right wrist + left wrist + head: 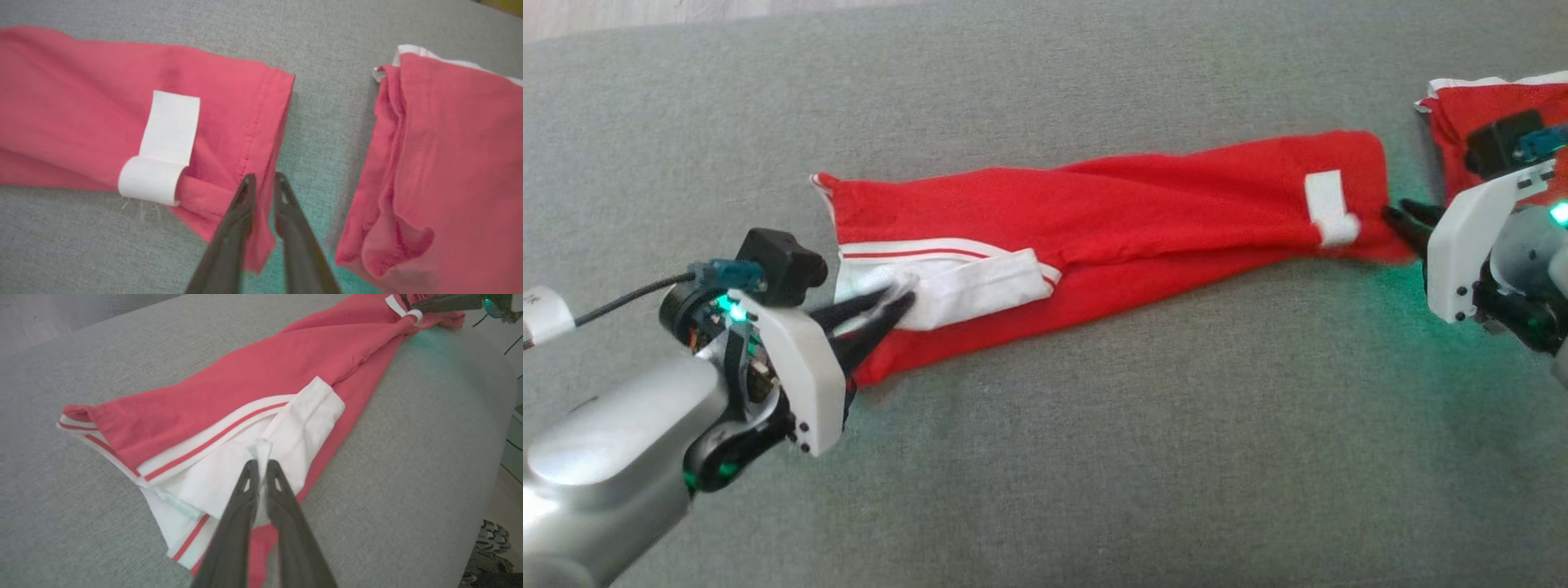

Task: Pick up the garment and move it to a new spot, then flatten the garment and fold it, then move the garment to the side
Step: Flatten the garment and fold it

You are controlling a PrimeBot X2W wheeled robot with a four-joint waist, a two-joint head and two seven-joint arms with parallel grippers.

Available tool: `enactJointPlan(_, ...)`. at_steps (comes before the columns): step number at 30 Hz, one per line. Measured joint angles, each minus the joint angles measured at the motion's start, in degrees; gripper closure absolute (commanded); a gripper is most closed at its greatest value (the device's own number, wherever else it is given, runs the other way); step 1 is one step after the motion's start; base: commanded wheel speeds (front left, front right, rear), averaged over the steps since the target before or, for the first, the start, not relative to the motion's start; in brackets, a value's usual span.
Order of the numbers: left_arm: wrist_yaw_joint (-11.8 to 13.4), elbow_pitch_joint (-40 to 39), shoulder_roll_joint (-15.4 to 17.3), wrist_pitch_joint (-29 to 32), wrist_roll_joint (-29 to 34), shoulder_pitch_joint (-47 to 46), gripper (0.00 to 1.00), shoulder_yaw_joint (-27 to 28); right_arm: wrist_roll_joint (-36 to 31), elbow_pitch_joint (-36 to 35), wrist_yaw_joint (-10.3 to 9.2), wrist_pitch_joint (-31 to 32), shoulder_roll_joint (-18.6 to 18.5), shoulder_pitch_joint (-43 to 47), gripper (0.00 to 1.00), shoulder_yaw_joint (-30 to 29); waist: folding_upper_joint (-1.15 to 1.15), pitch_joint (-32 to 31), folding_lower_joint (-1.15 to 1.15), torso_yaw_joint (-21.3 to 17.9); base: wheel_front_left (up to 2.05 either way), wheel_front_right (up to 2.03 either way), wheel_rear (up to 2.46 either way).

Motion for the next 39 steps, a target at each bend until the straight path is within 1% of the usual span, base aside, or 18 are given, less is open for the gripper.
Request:
enactJointPlan(2,1.27,0.85,-0.49,-1.58,0.58,0.00,0.00,0.31,0.77,0.19,0.00,-1.23,0.08,-0.01,0.00,-0.59,0.00,-0.21,0.00,-0.23,0.00,0.00,0.00)
enactJointPlan(5,4.26,2.35,-1.43,-7.11,2.41,-0.01,0.00,2.66,1.63,0.22,0.00,-5.50,0.40,-0.10,0.00,-2.58,0.00,-0.84,0.00,-0.54,0.00,0.00,0.00)
enactJointPlan(8,8.25,4.21,-3.32,-14.95,2.78,-0.02,0.00,7.05,2.24,0.19,0.00,-12.16,1.40,-0.18,0.00,-5.55,0.00,-1.62,0.00,-0.74,0.00,0.00,0.00)
enactJointPlan(12,11.87,5.72,-6.28,-24.40,2.36,0.12,0.00,12.11,1.80,0.01,0.00,-22.49,4.15,-0.18,0.00,-9.31,0.00,-2.97,0.00,-0.88,0.00,0.00,0.00)
enactJointPlan(15,14.44,6.34,-8.03,-26.92,2.48,1.87,0.00,16.67,0.26,0.74,0.00,-29.11,6.62,-0.03,0.00,-12.05,0.00,-4.16,0.00,-0.96,0.00,0.00,0.00)
enactJointPlan(16,14.44,6.34,-8.03,-26.92,2.48,1.87,0.00,16.67,0.26,0.74,0.00,-29.11,6.62,-0.03,0.00,-12.05,0.00,-4.16,0.00,-0.96,0.00,0.00,0.00)
enactJointPlan(17,15.32,6.33,-8.79,-27.19,2.77,3.03,0.00,18.50,-0.36,1.10,0.00,-30.86,7.53,0.05,0.00,-13.27,0.00,-4.58,0.00,-0.97,0.00,0.00,0.00)
enactJointPlan(18,16.86,5.38,-10.91,-27.22,4.86,6.11,0.00,23.94,-2.42,1.78,0.00,-33.04,9.20,0.31,0.00,-15.49,0.00,-5.34,0.00,-0.97,0.00,0.00,0.00)
enactJointPlan(20,17.74,3.79,-13.39,-27.31,8.32,9.66,0.00,29.64,-5.26,2.02,0.00,-34.07,11.06,1.54,0.00,-18.78,0.00,-5.99,0.00,-0.93,0.00,0.00,0.00)
enactJointPlan(22,17.74,2.81,-15.91,-27.41,11.58,13.72,0.00,34.01,-7.91,2.01,0.00,-34.35,13.26,3.89,0.00,-22.43,0.00,-6.60,0.00,-0.85,0.00,0.00,0.00)
enactJointPlan(25,17.50,2.71,-19.36,-27.46,16.07,20.82,0.00,38.41,-14.30,-0.51,0.00,-34.37,17.13,9.17,0.00,-29.69,0.00,-7.38,0.00,-0.70,0.00,0.00,0.00)
enactJointPlan(27,16.47,3.04,-21.61,-27.46,19.00,25.13,0.00,40.60,-18.36,-2.24,0.00,-34.37,19.97,13.28,0.00,-33.89,0.00,-7.92,0.00,-0.49,0.00,0.00,0.00)
enactJointPlan(29,15.27,3.57,-23.93,-27.46,21.50,28.54,0.00,42.79,-22.15,-3.32,0.00,-34.37,22.85,17.77,0.00,-36.33,0.00,-8.59,0.00,-0.33,0.00,0.00,0.00)
enactJointPlan(32,13.48,4.58,-27.04,-27.46,24.61,32.16,0.00,46.33,-25.91,-4.00,0.00,-34.37,26.68,24.16,0.00,-39.13,0.00,-9.26,-0.01,-0.07,0.00,0.00,0.00)
enactJointPlan(35,11.00,5.38,-29.21,-27.46,27.54,34.01,0.00,48.77,-29.29,-4.15,0.00,-34.37,28.18,27.31,0.00,-40.76,0.00,-9.33,-0.01,0.24,0.00,0.00,0.00)
enactJointPlan(39,7.65,6.98,-31.06,-27.46,30.22,34.19,0.00,50.27,-31.95,-4.86,0.00,-34.35,28.62,26.98,0.00,-42.51,0.00,-8.80,0.00,0.60,0.00,0.00,0.00)
